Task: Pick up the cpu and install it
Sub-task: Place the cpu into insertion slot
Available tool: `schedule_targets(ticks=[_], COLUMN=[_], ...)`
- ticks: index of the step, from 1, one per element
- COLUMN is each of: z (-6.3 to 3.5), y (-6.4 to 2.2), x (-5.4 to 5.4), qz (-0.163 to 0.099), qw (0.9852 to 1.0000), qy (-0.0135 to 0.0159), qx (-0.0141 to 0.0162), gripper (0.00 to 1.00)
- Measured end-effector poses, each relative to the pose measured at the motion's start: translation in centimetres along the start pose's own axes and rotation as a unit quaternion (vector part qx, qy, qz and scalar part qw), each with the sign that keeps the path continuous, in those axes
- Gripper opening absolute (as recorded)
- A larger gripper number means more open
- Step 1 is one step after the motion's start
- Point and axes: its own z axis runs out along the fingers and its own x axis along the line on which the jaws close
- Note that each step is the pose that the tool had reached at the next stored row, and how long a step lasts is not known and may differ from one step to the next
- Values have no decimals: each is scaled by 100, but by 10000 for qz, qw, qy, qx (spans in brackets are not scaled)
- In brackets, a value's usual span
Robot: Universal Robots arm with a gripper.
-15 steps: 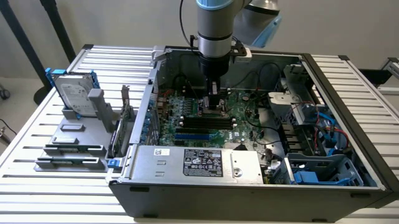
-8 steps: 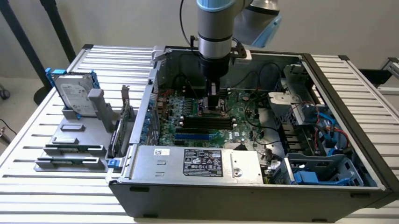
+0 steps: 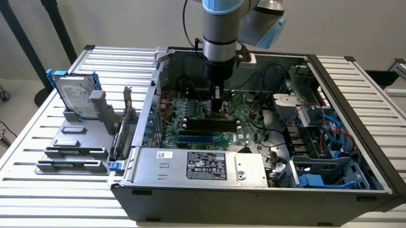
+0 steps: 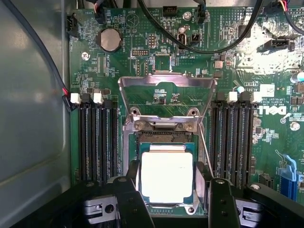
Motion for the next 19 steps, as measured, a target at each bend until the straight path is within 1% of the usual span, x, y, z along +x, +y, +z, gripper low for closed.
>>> schedule_targets(ticks=[6, 14, 19], z=[29, 74, 98], y=[24, 35, 39], x=[3, 14, 25], qz=[1, 5, 8], qw=[10000, 10000, 10000], qy=[-1, -2, -2], qx=[29, 55, 65], gripper=[55, 55, 55])
